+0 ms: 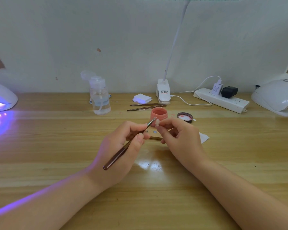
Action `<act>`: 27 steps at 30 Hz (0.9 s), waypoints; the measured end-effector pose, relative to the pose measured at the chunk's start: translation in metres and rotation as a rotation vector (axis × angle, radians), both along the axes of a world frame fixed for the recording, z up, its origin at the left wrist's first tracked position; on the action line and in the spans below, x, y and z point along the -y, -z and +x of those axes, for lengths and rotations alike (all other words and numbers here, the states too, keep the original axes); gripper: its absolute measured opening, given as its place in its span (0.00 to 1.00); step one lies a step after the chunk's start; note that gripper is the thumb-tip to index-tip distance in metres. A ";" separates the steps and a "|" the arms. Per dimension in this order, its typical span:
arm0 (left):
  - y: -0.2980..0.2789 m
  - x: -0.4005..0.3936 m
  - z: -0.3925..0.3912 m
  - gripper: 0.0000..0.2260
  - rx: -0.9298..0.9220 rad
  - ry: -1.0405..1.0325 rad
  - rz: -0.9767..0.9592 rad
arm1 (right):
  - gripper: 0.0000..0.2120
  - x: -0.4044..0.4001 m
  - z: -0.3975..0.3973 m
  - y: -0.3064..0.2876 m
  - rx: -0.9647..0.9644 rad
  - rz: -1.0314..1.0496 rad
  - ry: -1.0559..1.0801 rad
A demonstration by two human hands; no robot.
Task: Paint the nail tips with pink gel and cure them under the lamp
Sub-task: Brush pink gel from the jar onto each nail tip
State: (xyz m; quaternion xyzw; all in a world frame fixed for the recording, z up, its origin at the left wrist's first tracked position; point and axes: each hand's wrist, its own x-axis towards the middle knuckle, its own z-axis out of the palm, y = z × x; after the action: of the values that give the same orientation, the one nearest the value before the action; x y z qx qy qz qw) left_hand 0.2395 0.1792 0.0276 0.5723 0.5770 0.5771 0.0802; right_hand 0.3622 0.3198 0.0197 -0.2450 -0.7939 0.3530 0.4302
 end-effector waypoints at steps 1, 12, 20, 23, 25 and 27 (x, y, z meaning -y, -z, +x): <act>0.000 -0.001 0.000 0.08 0.010 0.004 -0.015 | 0.02 0.000 0.000 0.000 0.004 0.003 -0.004; 0.000 -0.001 -0.002 0.09 0.075 0.009 -0.007 | 0.02 -0.001 0.000 0.002 0.003 0.012 0.000; 0.000 0.001 -0.002 0.10 0.045 0.026 0.013 | 0.03 -0.001 0.000 0.001 0.018 0.041 0.022; -0.002 0.000 0.000 0.09 0.057 -0.012 -0.012 | 0.02 -0.001 0.000 0.001 0.038 0.059 0.025; -0.001 -0.001 0.001 0.09 0.035 -0.005 -0.038 | 0.03 -0.001 -0.001 0.002 0.049 0.082 0.035; -0.001 0.000 0.000 0.08 0.026 0.009 -0.046 | 0.03 -0.001 -0.001 0.002 0.052 0.094 0.046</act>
State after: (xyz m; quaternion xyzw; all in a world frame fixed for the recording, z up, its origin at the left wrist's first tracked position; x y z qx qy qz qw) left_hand 0.2395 0.1792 0.0286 0.5654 0.5866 0.5706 0.1035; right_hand 0.3613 0.3206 0.0179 -0.2516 -0.8147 0.2989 0.4285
